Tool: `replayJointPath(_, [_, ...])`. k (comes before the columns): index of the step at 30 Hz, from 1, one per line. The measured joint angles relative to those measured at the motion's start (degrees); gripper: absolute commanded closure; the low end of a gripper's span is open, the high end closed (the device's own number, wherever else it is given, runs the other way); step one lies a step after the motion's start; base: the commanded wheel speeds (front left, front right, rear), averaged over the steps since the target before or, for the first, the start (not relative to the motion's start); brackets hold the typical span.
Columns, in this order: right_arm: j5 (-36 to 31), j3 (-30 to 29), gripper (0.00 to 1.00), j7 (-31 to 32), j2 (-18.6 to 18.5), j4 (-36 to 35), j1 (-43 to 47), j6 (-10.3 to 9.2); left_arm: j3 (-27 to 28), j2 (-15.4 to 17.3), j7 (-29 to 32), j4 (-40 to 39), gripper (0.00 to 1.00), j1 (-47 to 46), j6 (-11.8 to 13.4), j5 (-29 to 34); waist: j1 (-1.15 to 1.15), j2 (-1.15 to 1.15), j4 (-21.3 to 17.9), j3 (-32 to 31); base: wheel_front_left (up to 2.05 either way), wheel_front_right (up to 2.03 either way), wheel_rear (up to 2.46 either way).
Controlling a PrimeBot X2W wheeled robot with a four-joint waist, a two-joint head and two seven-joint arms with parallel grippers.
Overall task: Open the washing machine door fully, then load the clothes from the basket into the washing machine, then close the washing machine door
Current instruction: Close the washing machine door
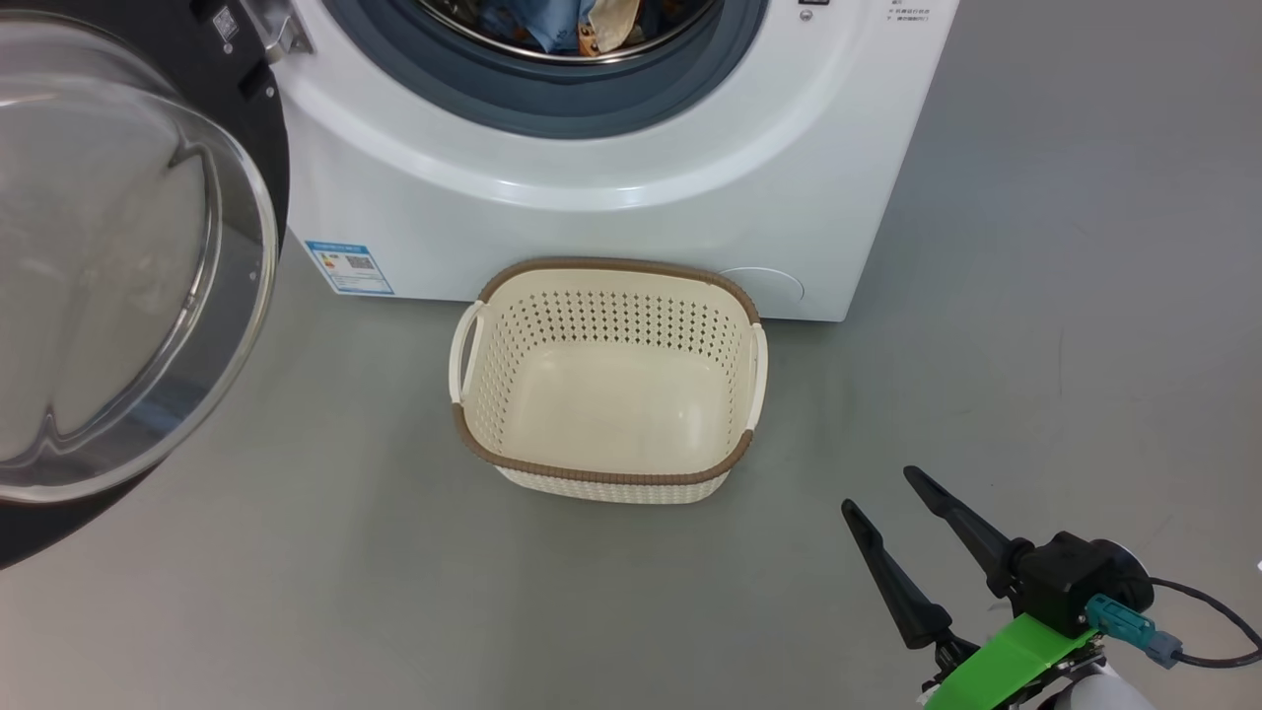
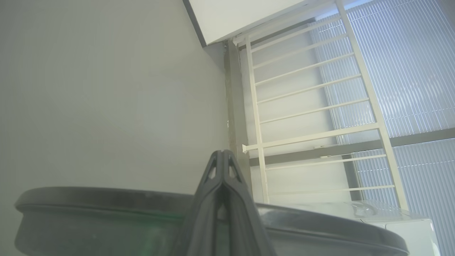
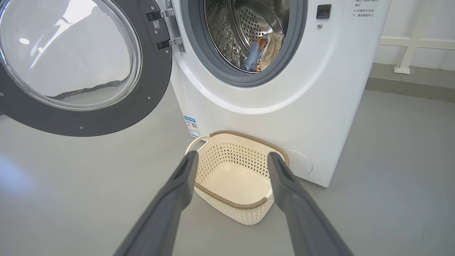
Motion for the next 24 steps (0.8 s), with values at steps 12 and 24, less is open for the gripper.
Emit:
replayJointPath(12, [0.01, 1.32, 0.00, 0.00, -2.57, 0.08, 0.01, 0.00, -0.13, 0.94, 8.16, -1.20, 1.00, 0.75, -0.08, -1.87, 0.00, 0.00, 0.12, -0.61, 0.00, 0.00, 0.00])
replayJointPath(24, [0.09, 1.42, 0.00, 0.00, -2.63, 0.04, 0.21, 0.00, -0.59, -0.31, 16.29, -4.57, 1.00, 2.94, -0.49, -4.13, 0.00, 0.00, 1.94, -0.54, 0.00, 0.00, 0.00])
